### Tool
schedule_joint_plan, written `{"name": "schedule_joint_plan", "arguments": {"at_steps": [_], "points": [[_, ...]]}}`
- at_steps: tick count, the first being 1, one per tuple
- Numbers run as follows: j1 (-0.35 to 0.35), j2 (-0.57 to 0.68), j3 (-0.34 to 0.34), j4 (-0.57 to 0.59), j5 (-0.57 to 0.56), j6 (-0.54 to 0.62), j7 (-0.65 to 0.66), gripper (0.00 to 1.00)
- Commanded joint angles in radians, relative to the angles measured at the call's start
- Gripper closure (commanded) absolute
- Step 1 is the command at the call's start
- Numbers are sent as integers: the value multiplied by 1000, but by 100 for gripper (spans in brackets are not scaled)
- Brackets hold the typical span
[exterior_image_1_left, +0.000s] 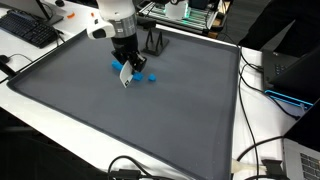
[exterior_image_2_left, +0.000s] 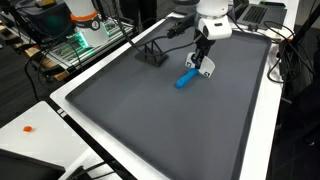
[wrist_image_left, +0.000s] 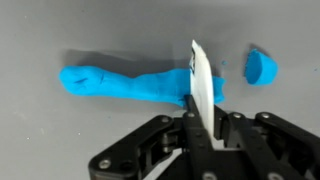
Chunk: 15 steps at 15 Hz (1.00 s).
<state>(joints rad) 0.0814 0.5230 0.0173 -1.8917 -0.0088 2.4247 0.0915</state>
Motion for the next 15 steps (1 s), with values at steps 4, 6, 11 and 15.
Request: {"name": "schedule_joint_plan", "arguments": {"at_steps": [4,6,11,15], "points": [[0,34,-3,-3,5,-6,19,98],[-9,31,6,-14,28,-3,18,98],[-26,32,25,-36,91,17,12,98],[-34,30,29,-35,147,17,27,98]]}}
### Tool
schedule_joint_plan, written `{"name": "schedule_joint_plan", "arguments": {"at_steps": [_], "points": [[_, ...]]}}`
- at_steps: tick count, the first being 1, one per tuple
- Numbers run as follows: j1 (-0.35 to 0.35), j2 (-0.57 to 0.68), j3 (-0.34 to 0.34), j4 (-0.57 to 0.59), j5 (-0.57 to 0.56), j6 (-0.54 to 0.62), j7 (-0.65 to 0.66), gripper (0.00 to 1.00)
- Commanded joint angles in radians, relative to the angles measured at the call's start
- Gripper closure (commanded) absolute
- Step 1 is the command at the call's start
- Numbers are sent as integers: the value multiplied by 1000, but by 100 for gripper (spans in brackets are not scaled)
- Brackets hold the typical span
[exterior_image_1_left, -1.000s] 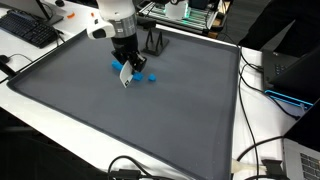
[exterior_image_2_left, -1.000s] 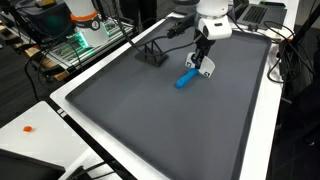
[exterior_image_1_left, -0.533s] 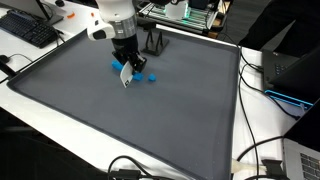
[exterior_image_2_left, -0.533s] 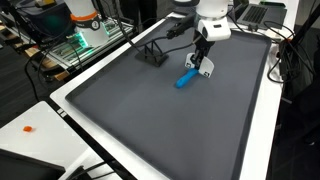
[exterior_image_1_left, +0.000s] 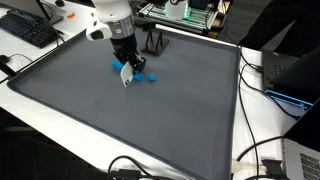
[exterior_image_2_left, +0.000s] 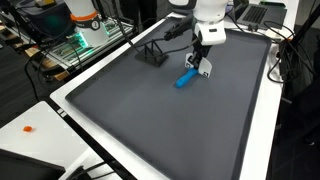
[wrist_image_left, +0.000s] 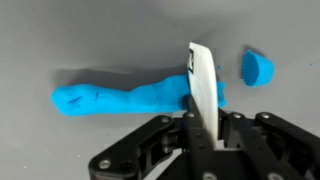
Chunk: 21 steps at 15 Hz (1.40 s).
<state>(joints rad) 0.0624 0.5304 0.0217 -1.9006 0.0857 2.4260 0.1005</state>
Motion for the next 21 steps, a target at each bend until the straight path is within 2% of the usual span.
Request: {"name": "schedule_joint_plan", "arguments": {"at_steps": [1,4,21], "points": [[-17,21,26,-27,65,16,16,98],[-23,13,36,-29,99,10,3,98],[-16,-40,21,-29,72,-21,9,98]]}}
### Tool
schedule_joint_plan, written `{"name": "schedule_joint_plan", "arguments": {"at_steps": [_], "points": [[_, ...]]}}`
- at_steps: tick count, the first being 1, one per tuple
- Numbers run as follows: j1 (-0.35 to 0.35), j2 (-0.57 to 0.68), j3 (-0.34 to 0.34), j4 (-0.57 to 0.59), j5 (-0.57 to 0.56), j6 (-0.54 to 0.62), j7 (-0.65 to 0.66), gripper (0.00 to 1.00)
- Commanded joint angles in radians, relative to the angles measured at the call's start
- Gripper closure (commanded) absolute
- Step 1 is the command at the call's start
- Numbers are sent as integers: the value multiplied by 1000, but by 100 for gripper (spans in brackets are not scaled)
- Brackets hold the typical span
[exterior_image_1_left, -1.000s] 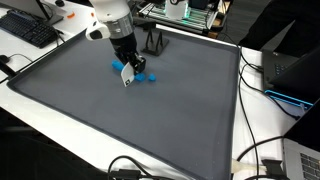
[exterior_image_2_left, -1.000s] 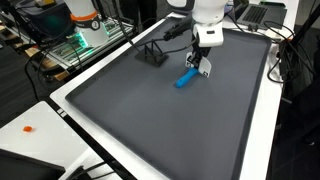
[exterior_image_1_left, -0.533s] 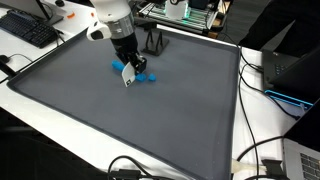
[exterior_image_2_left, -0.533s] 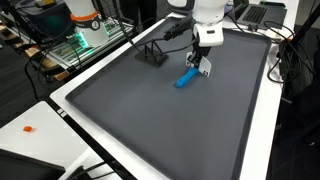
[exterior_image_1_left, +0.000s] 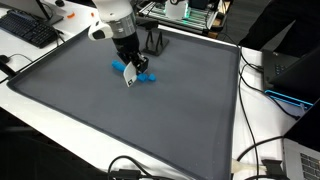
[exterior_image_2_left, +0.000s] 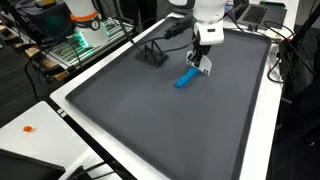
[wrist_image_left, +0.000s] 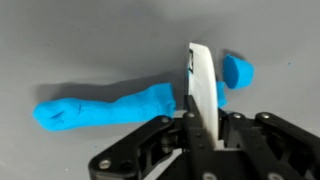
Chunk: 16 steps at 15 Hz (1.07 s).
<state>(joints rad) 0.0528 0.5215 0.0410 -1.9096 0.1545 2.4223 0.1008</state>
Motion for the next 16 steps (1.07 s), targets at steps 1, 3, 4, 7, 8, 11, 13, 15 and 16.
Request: {"name": "schedule_joint_plan", "arguments": {"at_steps": [1,3,4,7,8,11,13,15,16], "points": [[-8,-40,1,-23,3,-17,6,98],[-11,-59,-1,-27,1,-22,2,98],[-14,-68,0,-28,4,-24,-2,98],[-19,-97,-6,-32,-6,-29,-14,98],[-21,-106,-8,-33,-12,-33,-19,98],[-30,-118,-17,-30,-26,-40,-31,98],[-36,-113,-24,-28,-33,-44,-40,98],[-42,-106,-27,-27,-36,-44,-53,98],[-45,-103,-27,-28,-35,-43,-58,98]]}}
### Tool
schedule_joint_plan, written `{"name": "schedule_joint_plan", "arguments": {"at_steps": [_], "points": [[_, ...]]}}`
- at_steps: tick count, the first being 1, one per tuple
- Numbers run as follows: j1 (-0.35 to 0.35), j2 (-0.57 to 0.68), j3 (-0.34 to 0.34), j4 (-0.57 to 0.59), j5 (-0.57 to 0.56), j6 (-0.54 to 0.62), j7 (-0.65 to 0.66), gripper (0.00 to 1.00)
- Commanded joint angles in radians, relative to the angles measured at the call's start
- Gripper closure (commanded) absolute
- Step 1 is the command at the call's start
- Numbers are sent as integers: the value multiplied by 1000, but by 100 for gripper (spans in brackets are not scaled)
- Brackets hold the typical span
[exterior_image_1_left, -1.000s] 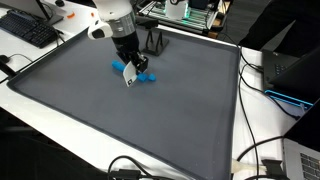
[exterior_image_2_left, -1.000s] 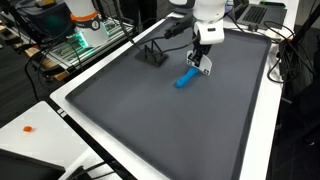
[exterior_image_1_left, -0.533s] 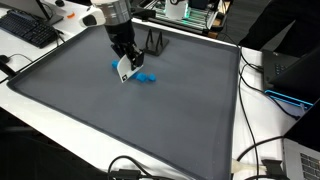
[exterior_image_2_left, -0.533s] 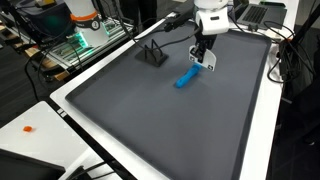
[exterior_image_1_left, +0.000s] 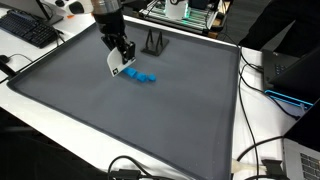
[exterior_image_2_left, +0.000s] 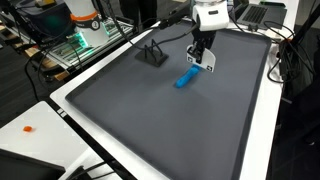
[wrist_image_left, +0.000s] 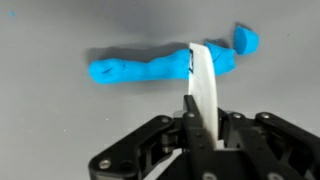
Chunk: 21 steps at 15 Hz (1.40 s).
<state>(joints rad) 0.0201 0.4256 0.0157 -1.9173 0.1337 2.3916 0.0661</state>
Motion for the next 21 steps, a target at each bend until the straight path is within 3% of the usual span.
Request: {"name": "schedule_joint_plan", "arguments": {"at_steps": [1,10,21], "points": [[-15,-4,-2,-21,-15,-10,-33,98],[-28,45,10,-18,-19,-8,-130,98],[-23,93,13,-25,-45,10,-143,98]]}}
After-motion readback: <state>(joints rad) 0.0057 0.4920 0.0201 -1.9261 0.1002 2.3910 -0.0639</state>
